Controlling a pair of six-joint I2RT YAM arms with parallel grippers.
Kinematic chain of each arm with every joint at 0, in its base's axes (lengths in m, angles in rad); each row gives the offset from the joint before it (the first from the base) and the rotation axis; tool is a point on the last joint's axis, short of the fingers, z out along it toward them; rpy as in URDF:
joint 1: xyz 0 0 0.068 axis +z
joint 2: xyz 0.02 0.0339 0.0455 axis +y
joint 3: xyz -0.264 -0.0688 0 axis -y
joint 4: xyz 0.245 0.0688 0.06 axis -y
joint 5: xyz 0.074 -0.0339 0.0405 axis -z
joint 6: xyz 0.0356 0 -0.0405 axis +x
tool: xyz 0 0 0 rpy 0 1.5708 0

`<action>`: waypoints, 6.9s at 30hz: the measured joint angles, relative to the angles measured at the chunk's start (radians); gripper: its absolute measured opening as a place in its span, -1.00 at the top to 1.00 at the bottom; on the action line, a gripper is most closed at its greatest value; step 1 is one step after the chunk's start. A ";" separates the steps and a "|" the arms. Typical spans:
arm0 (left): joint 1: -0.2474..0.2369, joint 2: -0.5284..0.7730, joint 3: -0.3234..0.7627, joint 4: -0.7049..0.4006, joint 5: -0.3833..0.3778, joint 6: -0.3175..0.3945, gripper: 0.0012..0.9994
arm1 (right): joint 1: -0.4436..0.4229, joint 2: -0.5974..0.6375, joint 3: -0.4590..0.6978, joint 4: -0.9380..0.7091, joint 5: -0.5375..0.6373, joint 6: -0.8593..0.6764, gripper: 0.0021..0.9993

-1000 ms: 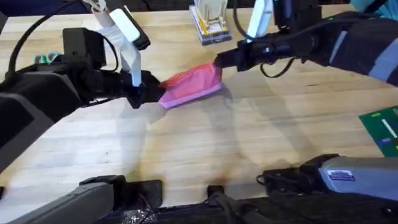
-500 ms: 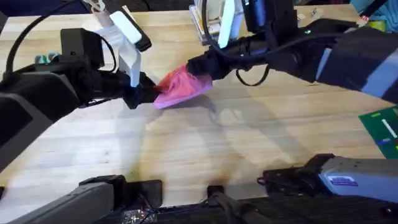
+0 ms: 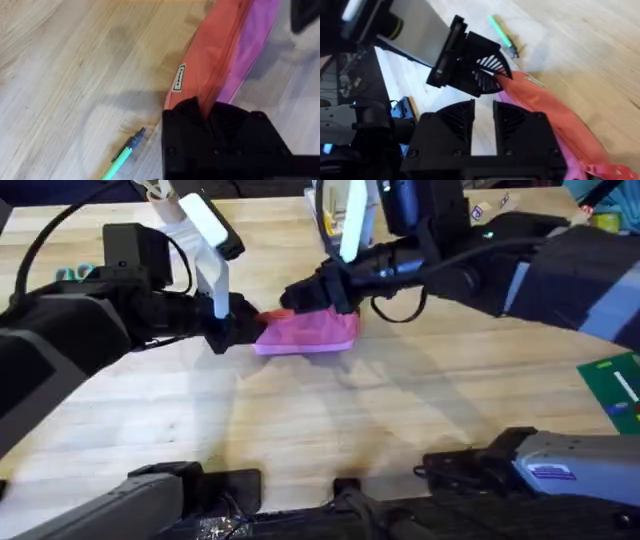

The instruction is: Unzip the bag, pick up the pens from the table one at a time and place them inside, then zip the bag closed.

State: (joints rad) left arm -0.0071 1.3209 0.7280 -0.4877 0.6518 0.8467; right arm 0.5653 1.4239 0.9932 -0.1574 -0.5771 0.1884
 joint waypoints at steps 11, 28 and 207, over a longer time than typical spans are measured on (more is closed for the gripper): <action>0.000 0.000 0.000 0.000 0.000 0.000 0.92 | -0.369 -0.137 0.003 -0.176 0.000 0.003 -0.99; 0.000 0.000 0.000 0.001 0.001 0.000 0.92 | -0.252 -0.137 0.003 -0.395 0.395 0.295 -1.00; 0.182 -0.376 0.000 -0.051 0.016 0.000 -0.99 | 0.040 0.160 0.335 -0.529 0.242 -0.816 0.94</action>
State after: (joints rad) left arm 0.1745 0.9451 0.7284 -0.5388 0.6674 0.8471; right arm 0.6056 1.5841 1.3281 -0.6868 -0.3347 -0.6271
